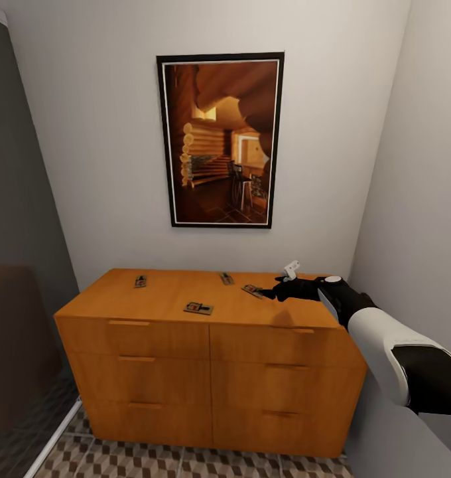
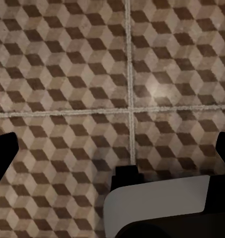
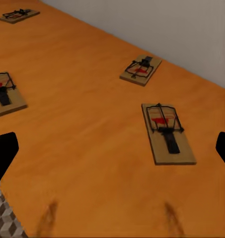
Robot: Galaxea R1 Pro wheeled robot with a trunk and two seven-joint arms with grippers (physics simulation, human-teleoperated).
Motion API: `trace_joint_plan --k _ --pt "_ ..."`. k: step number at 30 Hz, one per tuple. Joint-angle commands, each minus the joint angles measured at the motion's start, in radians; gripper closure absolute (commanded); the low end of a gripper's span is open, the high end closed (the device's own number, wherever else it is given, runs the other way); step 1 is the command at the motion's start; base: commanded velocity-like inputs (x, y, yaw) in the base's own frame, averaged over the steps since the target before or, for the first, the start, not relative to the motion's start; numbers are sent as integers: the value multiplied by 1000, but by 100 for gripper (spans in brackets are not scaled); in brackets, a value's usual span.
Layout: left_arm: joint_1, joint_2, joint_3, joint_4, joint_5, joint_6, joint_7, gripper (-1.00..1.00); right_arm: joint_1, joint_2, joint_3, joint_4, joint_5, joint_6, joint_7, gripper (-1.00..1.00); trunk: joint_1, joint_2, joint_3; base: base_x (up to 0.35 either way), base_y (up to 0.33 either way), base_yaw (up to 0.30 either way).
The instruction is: Take the four mousetraps from the cabinet in the bathroom and place them on the bathroom floor. Make sure all four end up on the same floor surface, and ensure that at least two of them are either under or directly next to the same bathroom sink.
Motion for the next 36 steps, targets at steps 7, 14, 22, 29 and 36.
trace_joint_plan --k 7,14,22,29,36 --pt "-1 1 -5 -2 1 4 -1 -100 0 -1 6 -2 -5 6 3 -100 0 -1 -1 253 -59 0" --pt "-1 1 -5 -2 1 4 -1 -100 0 0 6 -2 -5 6 1 -100 0 -1 -1 88 -15 0" --pt "-1 1 -5 -1 1 4 1 -100 0 1 6 -2 -5 6 1 -100 0 -1 -1 12 -2 0" --pt "-1 1 -5 0 1 4 1 -100 0 0 6 -2 -5 6 0 -100 0 -1 -1 1 0 0" --pt "-1 1 -5 0 1 4 2 -100 0 0 6 -2 -5 6 0 -100 0 -1 -1 0 0 0"
